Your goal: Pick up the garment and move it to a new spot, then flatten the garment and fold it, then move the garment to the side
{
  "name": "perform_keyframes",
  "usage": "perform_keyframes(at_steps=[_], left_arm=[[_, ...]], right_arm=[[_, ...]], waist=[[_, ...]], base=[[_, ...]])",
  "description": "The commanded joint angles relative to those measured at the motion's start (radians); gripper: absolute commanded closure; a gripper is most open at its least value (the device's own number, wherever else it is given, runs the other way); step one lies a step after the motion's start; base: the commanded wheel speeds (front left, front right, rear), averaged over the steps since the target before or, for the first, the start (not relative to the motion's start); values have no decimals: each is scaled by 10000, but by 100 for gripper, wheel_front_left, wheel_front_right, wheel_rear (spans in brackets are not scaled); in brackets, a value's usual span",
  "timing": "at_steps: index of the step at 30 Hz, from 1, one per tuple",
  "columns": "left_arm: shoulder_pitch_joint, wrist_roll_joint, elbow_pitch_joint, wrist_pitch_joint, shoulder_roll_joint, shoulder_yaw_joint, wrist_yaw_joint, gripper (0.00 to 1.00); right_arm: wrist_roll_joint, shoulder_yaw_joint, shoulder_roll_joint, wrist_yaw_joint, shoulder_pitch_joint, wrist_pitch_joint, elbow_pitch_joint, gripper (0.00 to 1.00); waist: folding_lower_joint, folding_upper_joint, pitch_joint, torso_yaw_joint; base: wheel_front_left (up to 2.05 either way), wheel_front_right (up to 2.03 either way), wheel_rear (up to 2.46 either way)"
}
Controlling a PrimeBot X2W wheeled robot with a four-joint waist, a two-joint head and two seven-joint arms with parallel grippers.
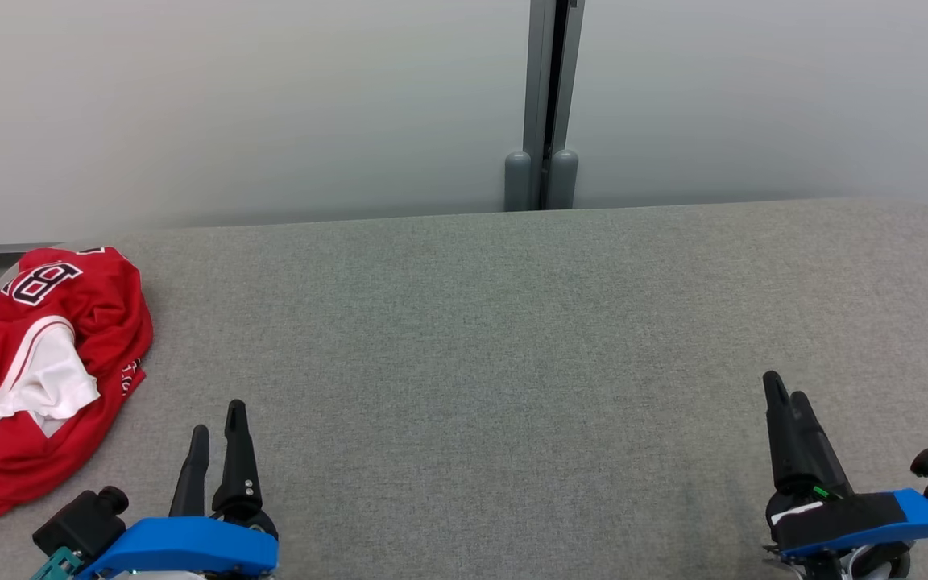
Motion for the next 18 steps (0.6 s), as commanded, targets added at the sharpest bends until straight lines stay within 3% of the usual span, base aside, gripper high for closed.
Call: perform_keyframes(at_steps=[1,18], left_arm=[[-35,579,-51,-131,92,-69,41,0],[123,2606,314,-608,99,-226,145,0]], right_arm=[[-516,80,-78,18,37,-132,-169,0],[-2836,309,-96,20,89,-609,31,0]], waist=[[0,0,-5,-5],[0,0,-6,-2]], base=[[0,0,0],[0,0,0]])
